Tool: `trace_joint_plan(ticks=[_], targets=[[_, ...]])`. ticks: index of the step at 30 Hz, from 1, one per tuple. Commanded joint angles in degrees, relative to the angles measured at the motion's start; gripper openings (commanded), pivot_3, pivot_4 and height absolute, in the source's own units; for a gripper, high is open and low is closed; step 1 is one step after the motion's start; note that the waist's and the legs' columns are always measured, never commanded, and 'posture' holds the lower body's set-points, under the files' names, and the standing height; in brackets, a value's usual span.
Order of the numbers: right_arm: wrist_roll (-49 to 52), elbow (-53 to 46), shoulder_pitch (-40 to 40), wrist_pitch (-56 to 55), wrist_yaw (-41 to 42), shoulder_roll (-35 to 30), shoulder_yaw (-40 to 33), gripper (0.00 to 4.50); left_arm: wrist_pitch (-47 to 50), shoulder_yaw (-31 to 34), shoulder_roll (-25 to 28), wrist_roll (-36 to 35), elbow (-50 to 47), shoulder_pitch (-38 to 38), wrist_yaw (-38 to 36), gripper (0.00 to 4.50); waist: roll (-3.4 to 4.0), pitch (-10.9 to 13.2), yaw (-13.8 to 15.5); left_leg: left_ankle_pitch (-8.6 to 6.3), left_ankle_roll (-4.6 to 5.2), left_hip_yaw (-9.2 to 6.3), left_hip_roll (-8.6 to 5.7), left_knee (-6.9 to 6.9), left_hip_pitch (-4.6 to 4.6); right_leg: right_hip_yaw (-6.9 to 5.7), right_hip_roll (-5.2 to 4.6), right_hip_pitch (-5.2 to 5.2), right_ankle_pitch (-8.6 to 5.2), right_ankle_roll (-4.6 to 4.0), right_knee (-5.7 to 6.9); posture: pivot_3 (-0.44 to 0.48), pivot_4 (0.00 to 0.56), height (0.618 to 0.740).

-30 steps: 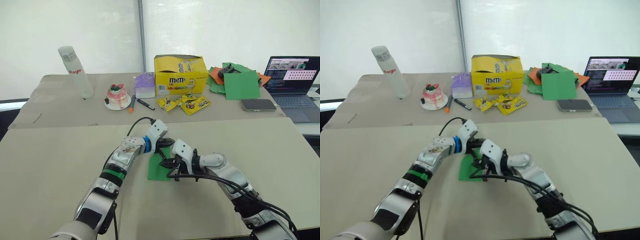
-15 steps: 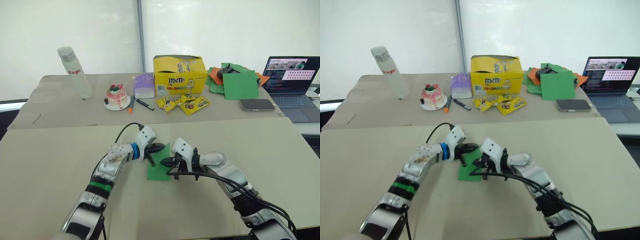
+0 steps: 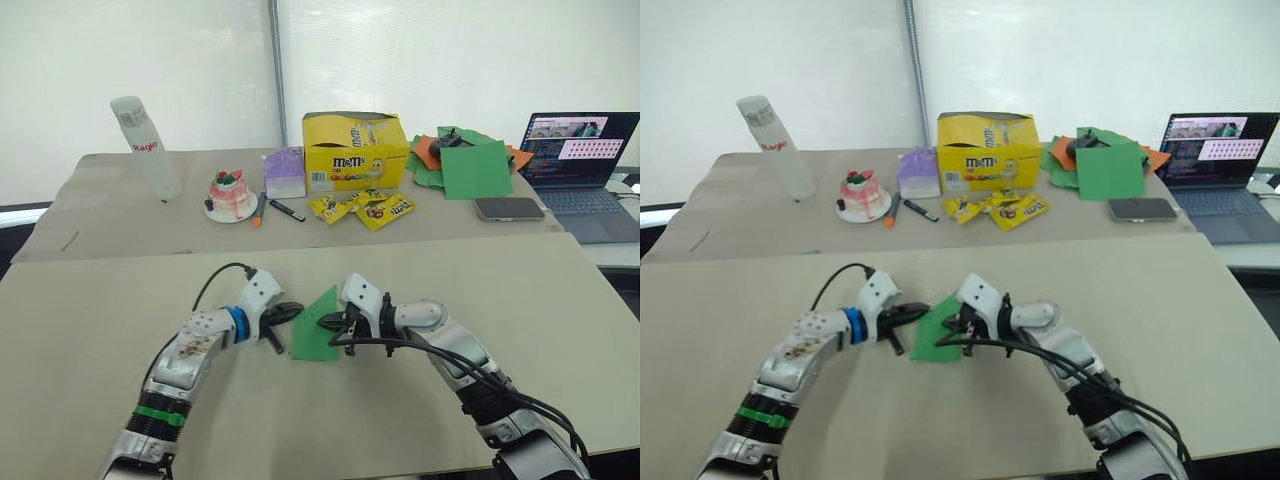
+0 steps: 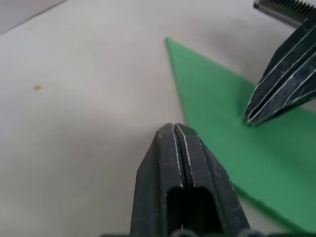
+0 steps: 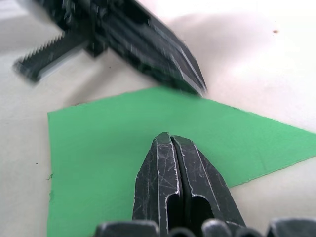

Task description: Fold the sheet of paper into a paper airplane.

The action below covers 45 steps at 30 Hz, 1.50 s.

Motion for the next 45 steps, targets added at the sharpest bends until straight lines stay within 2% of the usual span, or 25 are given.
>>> trace_joint_plan(ticks=[1, 5, 14, 18, 23, 26, 28, 33, 38, 41, 45], targets=[[-2.14, 2.89, 0.62, 1.27, -1.02, -1.06, 0.33, 0.00, -1.19, 1.65, 1.90, -2.66, 2.20, 1.57, -3.79, 0.05, 0.01, 0.00, -0.03, 0.00, 0.00, 0.00, 0.00, 0.00, 0.03, -0.01, 0.00, -0.01, 0.00, 0.00, -0.02, 0.000, 0.150, 0.740], [-1.95, 2.06, 0.57, 1.63, -0.81, -1.69, -0.28, 0.00, -2.10, 1.84, 2.92, -5.98, 1.05, 1.80, -8.65, 0.05, 0.02, 0.01, 0.02, -0.01, 0.01, 0.00, 0.00, -0.02, 0.03, 0.00, -0.01, -0.02, 0.00, 0.00, -0.04, 0.000, 0.150, 0.740], [-1.04, -4.63, 0.35, 4.04, -1.10, -4.06, -2.28, 0.00, -1.38, 7.77, 3.48, -14.89, 3.07, -4.97, -14.81, 0.05, 0.04, 0.06, 0.46, -0.01, 0.02, -0.04, -0.02, 0.00, -0.27, -0.04, -0.03, -0.13, 0.01, -0.01, -0.05, 0.000, 0.150, 0.740], [-0.52, -9.01, 0.53, 4.87, -1.12, -6.07, -3.45, 0.00, 0.15, 6.24, 4.79, -15.92, 3.91, -9.24, -19.32, 0.05, 0.01, 0.09, 0.51, -0.02, 0.03, -0.05, -0.05, 0.01, -0.34, -0.08, -0.03, -0.19, 0.01, -0.01, -0.08, 0.000, 0.150, 0.740], [-1.38, -13.75, 0.63, 5.14, -1.76, -8.41, -3.63, 0.00, 0.85, 3.31, 6.39, -14.20, 7.25, -15.69, -22.84, 0.05, -0.03, 0.13, -0.13, -0.01, 0.02, -0.05, -0.05, 0.01, -0.50, -0.10, -0.01, -0.39, 0.01, -0.01, -0.05, 0.000, 0.150, 0.740], [-1.33, -17.23, 1.14, 5.27, -1.61, -9.84, -4.00, 0.00, -0.94, 1.09, 7.61, -12.80, 10.76, -19.99, -27.37, 0.05, -0.04, 0.14, -0.30, -0.01, 0.02, -0.04, -0.05, 0.00, -0.50, -0.11, 0.00, -0.40, 0.01, -0.01, -0.04, 0.000, 0.150, 0.740], [-1.03, -20.06, 1.49, 5.91, -1.62, -11.27, -5.15, 0.00, -5.89, -0.11, 7.93, -9.62, 15.14, -23.63, -28.41, 0.05, -0.06, 0.15, -0.30, -0.01, 0.02, -0.04, -0.05, 0.00, -0.52, -0.12, 0.02, -0.43, 0.01, -0.01, -0.03, 0.000, 0.150, 0.740], [1.57, -25.17, 2.65, 9.86, -1.75, -14.32, -10.24, 0.00, -27.93, -4.59, 8.62, 0.79, 27.51, -29.92, -30.73, 0.05, -0.15, 0.22, -0.03, -0.01, 0.02, -0.03, -0.10, 0.04, -0.55, -0.17, 0.00, -0.46, 0.01, -0.01, -0.07, 0.000, 0.150, 0.740], [3.50, -27.64, 4.01, 12.62, -2.06, -16.84, -13.32, 0.00, -45.99, -8.49, 6.76, 6.05, 37.38, -33.27, -36.10, 0.05, -0.21, 0.25, -0.01, -0.01, 0.03, -0.03, -0.12, 0.03, -0.59, -0.16, -0.01, -0.50, 0.01, -0.01, -0.07, 0.000, 0.150, 0.740], [3.52, -28.07, 5.06, 13.02, -3.20, -17.22, -13.93, 0.00, -55.37, -10.49, 4.40, 8.34, 43.96, -35.53, -37.90, 0.91, -0.30, 0.30, 0.12, 0.00, 0.03, -0.02, -0.12, 0.05, -0.63, -0.16, 0.00, -0.51, 0.02, -0.01, -0.07, 0.000, 0.150, 0.740], [2.67, -28.73, 6.39, 13.37, -5.53, -17.08, -14.49, 0.00, -69.46, -12.34, 0.87, 14.21, 53.52, -39.86, -32.41, 2.19, -0.35, 0.33, 0.49, 0.00, 0.04, -0.02, -0.15, 0.15, -0.74, -0.17, 0.00, -0.57, 0.03, 0.02, -0.04, 0.000, 0.150, 0.740]])
